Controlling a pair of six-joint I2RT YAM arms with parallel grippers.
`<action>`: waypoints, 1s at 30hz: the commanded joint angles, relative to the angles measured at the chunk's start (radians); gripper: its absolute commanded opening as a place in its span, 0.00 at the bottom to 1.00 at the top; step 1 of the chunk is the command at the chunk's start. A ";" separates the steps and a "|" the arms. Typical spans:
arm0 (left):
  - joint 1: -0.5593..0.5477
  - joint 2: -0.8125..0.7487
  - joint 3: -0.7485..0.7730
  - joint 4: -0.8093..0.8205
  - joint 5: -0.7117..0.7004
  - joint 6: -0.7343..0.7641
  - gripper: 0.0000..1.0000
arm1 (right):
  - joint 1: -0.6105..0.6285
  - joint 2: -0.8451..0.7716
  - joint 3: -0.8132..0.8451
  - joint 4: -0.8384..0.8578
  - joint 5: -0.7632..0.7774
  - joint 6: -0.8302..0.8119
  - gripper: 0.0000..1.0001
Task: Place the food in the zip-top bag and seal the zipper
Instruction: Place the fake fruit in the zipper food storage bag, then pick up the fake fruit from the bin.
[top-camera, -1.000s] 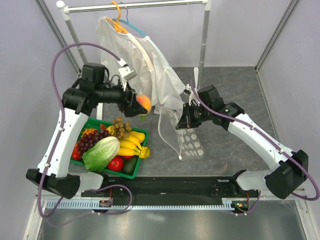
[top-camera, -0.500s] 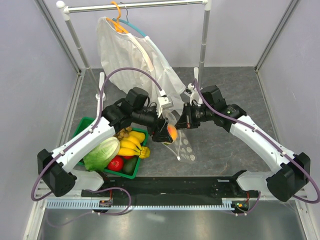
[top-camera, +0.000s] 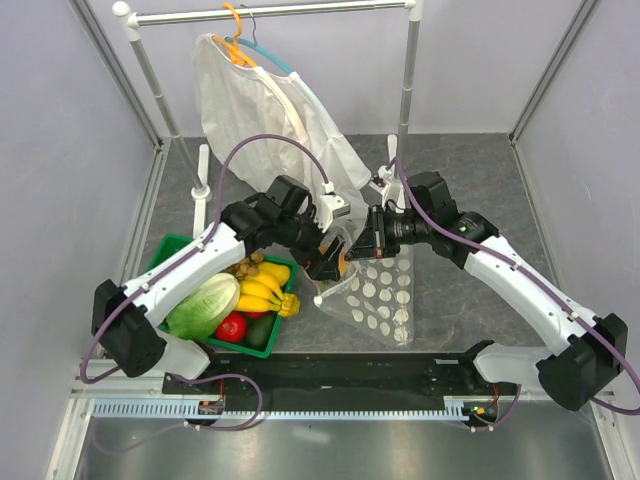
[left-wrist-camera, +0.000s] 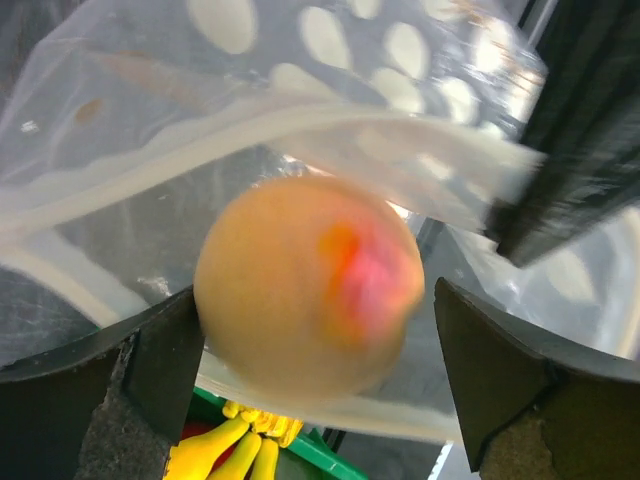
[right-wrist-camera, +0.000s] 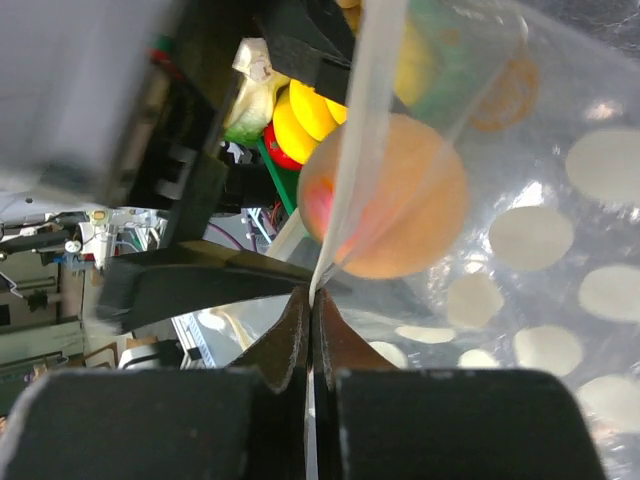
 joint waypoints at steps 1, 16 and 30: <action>0.019 -0.108 0.082 -0.035 0.103 0.055 1.00 | 0.001 -0.032 -0.014 0.041 -0.028 0.008 0.00; 0.554 -0.286 0.085 -0.299 0.292 0.205 0.98 | -0.016 -0.053 0.019 0.035 -0.019 0.005 0.00; 0.708 -0.193 0.125 -0.509 -0.035 0.535 1.00 | -0.018 -0.064 -0.027 -0.005 0.035 -0.055 0.00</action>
